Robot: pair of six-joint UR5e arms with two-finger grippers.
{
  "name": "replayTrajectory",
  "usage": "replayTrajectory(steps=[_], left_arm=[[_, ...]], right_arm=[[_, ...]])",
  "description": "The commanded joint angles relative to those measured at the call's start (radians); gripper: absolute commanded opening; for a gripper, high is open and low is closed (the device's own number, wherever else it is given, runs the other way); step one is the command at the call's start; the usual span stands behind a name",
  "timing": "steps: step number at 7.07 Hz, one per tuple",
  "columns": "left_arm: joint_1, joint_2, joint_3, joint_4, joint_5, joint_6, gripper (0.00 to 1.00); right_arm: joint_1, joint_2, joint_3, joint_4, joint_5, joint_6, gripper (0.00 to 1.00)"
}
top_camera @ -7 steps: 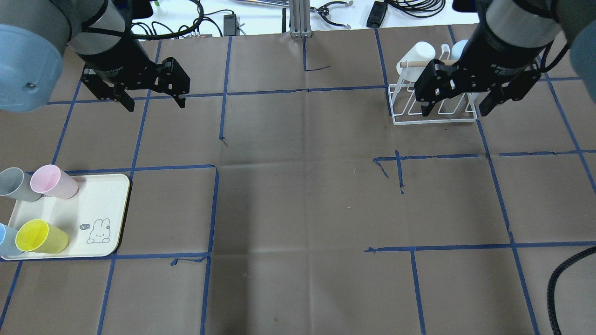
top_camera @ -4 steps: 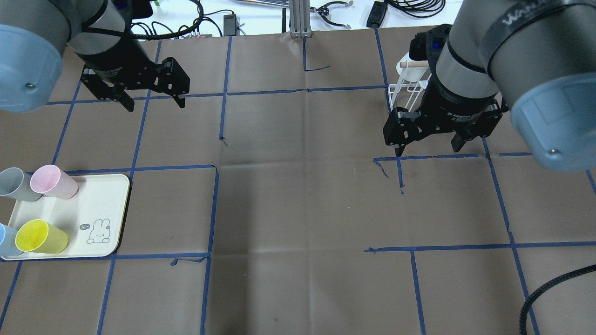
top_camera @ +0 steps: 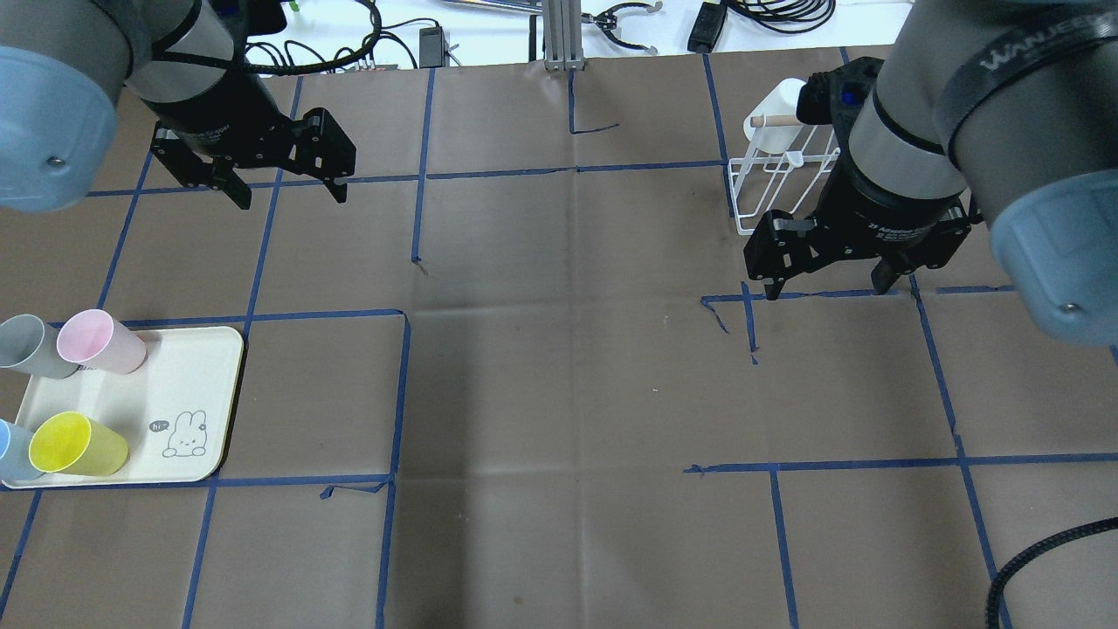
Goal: Transfer IKEA cup to right arm and place on rack
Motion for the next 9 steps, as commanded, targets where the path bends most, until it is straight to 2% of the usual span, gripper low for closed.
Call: replayTrajectory(steps=[1, 9], left_arm=[[0.0, 0.001, 0.0, 0.0, -0.001, 0.002, 0.99], [0.0, -0.001, 0.001, 0.002, -0.001, 0.002, 0.99]], right_arm=[[-0.018, -0.004, -0.008, -0.014, -0.001, 0.001, 1.0], [-0.018, 0.002, -0.012, -0.003, -0.005, 0.001, 1.0]])
